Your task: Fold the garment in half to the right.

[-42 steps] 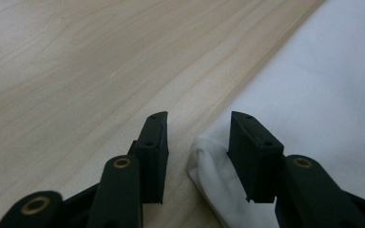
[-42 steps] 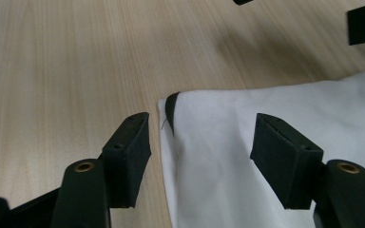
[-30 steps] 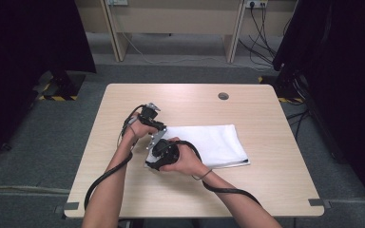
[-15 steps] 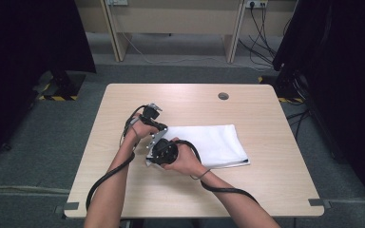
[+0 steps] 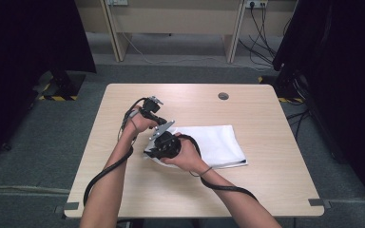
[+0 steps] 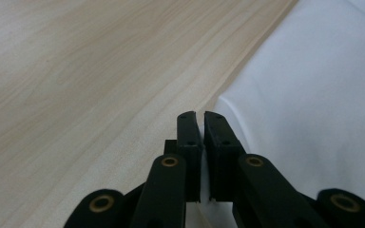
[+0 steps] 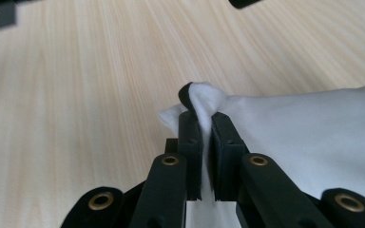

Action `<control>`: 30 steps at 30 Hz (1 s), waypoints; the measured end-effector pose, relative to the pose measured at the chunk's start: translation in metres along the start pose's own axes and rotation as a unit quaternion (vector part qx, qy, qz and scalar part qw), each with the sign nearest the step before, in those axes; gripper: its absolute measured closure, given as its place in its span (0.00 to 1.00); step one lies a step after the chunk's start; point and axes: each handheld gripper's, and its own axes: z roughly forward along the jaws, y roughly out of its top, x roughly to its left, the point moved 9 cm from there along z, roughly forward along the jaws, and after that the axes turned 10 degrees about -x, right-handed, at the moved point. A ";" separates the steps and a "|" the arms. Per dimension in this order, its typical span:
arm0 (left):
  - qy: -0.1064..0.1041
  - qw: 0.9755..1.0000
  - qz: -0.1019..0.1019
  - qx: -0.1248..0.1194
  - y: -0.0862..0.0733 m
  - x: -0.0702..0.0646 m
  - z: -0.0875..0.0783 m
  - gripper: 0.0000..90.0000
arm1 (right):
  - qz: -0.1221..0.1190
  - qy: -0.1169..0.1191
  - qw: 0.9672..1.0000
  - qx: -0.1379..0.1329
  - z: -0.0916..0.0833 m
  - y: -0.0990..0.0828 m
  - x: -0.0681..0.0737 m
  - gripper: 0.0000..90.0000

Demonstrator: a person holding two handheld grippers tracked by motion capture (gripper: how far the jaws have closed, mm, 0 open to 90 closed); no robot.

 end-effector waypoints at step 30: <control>0.023 0.999 0.016 0.041 0.018 0.005 -0.024 0.95 | 0.030 0.020 0.998 -0.057 -0.014 0.036 0.002 0.95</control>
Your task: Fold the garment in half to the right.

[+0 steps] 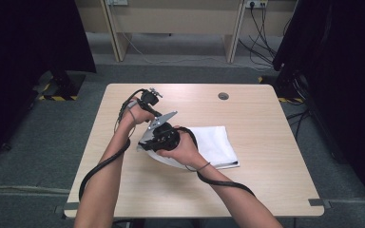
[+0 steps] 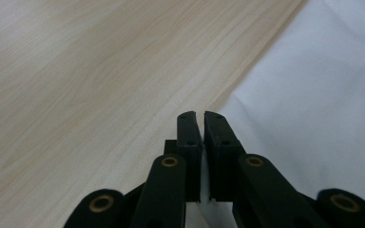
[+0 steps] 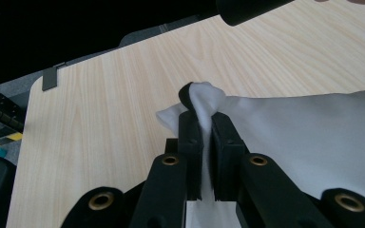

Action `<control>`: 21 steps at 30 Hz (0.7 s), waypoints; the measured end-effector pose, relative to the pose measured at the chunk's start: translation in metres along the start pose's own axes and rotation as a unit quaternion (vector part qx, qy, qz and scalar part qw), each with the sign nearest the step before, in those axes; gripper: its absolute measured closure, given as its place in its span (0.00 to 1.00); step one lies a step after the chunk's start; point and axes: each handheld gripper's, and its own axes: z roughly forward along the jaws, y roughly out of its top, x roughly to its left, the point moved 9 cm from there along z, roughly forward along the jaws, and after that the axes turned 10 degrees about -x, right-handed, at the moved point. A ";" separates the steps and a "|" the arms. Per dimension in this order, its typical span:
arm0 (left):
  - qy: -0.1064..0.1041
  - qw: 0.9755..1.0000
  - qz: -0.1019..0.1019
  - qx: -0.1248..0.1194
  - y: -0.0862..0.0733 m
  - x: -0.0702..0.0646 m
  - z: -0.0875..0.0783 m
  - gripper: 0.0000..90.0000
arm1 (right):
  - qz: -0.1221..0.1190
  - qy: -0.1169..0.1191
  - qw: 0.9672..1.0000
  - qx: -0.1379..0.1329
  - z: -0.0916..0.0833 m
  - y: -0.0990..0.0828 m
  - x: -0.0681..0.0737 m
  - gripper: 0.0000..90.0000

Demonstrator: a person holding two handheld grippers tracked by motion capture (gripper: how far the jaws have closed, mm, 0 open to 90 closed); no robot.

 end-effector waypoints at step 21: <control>0.009 1.000 -0.004 0.001 0.001 0.006 -0.022 0.95 | -0.001 0.009 1.000 -0.021 0.000 0.019 0.009 0.95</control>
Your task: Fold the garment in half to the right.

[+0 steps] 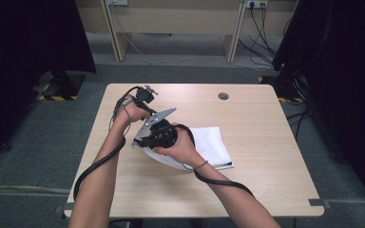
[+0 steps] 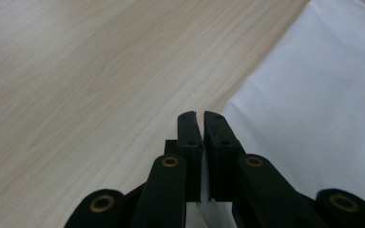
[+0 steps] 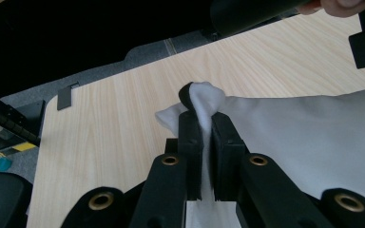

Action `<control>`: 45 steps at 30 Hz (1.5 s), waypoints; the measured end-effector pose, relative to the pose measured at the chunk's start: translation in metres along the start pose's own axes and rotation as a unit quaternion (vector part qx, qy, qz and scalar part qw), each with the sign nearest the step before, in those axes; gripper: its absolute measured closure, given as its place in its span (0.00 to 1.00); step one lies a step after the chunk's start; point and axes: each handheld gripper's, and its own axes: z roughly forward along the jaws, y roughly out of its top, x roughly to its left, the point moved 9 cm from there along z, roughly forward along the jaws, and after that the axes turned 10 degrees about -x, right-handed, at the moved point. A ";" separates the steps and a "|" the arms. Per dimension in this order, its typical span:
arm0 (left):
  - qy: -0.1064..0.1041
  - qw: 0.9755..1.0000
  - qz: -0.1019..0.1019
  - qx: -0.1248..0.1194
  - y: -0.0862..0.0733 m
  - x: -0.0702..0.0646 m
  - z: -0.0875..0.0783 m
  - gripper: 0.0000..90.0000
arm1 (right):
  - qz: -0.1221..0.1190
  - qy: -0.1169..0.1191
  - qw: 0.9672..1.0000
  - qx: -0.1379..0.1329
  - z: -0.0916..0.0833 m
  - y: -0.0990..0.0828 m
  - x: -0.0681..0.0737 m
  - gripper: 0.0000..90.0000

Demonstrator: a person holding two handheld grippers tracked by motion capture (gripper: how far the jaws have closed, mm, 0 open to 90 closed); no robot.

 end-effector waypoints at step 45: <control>0.022 1.000 0.006 0.014 0.003 0.009 -0.029 0.95 | -0.008 0.008 1.000 -0.029 0.002 0.032 0.014 0.95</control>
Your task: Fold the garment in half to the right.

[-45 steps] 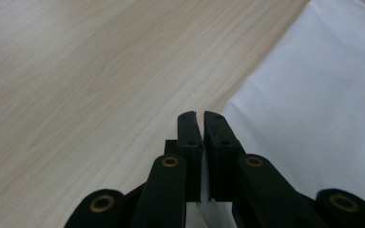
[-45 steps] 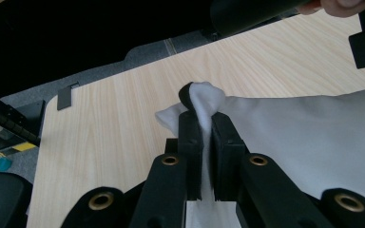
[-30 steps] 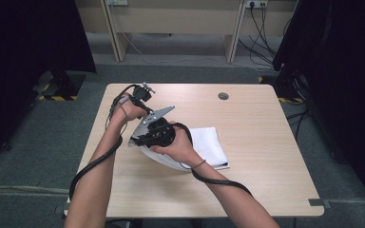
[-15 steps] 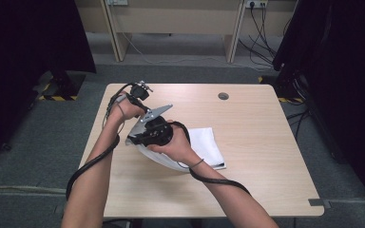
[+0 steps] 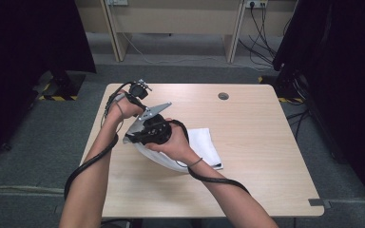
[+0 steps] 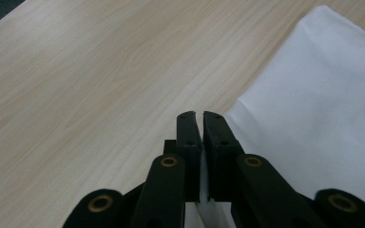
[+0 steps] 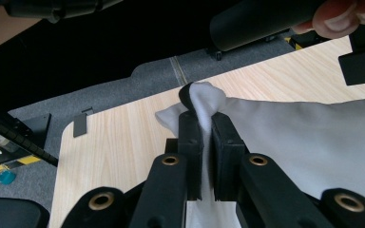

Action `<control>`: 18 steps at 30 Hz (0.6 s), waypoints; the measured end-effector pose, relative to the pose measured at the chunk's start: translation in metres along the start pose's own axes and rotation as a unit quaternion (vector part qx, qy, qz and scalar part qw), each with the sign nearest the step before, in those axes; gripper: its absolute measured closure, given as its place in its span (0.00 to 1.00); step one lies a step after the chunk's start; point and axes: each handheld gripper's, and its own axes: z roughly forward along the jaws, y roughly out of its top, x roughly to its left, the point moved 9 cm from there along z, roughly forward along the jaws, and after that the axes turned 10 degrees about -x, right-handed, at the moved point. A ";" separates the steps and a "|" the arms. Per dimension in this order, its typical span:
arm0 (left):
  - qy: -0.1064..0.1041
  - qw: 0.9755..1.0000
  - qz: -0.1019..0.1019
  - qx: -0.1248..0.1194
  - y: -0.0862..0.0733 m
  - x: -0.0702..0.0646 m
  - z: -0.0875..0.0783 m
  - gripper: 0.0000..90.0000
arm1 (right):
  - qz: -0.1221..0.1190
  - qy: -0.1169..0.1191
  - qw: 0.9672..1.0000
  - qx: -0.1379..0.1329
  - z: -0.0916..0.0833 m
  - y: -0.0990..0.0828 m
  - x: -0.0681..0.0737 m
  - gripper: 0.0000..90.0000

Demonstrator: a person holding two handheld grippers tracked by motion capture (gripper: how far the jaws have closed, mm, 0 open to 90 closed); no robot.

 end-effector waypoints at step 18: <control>0.005 1.000 0.002 0.006 0.000 0.002 -0.008 0.95 | 0.002 0.002 1.000 -0.004 0.004 0.005 0.005 0.95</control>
